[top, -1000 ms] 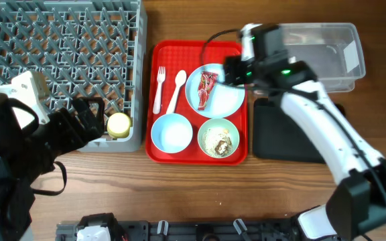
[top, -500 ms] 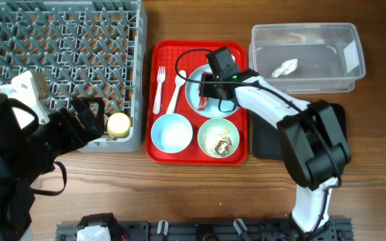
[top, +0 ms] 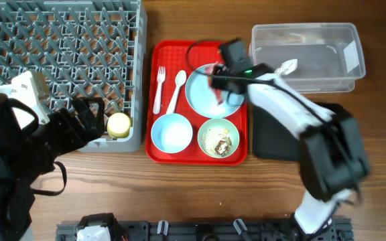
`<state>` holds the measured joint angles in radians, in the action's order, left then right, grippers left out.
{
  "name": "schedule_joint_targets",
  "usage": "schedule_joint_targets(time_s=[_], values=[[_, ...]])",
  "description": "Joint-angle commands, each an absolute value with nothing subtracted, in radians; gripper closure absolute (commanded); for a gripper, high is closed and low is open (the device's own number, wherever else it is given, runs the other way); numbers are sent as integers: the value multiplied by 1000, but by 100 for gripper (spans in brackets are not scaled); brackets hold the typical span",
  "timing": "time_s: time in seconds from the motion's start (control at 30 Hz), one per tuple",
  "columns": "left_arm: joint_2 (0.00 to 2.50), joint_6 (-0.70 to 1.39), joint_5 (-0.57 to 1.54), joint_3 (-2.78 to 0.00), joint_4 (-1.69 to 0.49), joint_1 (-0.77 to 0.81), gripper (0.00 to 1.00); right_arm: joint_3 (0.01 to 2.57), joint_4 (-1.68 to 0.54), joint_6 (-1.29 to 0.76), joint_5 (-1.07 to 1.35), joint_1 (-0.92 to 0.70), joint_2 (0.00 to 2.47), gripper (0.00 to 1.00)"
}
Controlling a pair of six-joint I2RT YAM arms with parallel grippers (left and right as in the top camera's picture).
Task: Sort waste into correct bins and load items into the dishwasher rack
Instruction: 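Grasp the red wrapper from the plate and drop it in the clear bin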
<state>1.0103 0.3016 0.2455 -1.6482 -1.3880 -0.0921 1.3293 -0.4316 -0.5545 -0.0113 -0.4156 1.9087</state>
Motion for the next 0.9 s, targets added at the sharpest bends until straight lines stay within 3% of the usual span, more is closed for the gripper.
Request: schedule_joint_targets(time_s=[0.0,0.23,0.37,0.4,0.43,0.6,0.77,0.87], values=[[1008,292,262,-1657,-1385,-89,0,1332,-434,-455,-124,-349,1693,96],[1008,292,262,-1657,-1385,-89,0,1331,-451,-340,-348,-246,1672,96],[1008,292,262,-1657,-1385,-89,0,1331,-427,-291,-333,-169,1733,92],[1008,292,262,-1657,-1385,-89,0,1331,-416,-255,-318,-155,1745,70],[1008,292,262,-1657,-1385,-89,0,1331,-414,-212,-307,-146,1746,41],[1008,292,262,-1657,-1385,-89,0,1332,-446,-155,-225,-155,1639,27],[1008,292,262,-1657,-1385,-89,0,1332,-590,-184,107,-183,1382,25],[1008,292,262,-1657,-1385,-89,0,1332,-723,-279,250,-204,1264,39]])
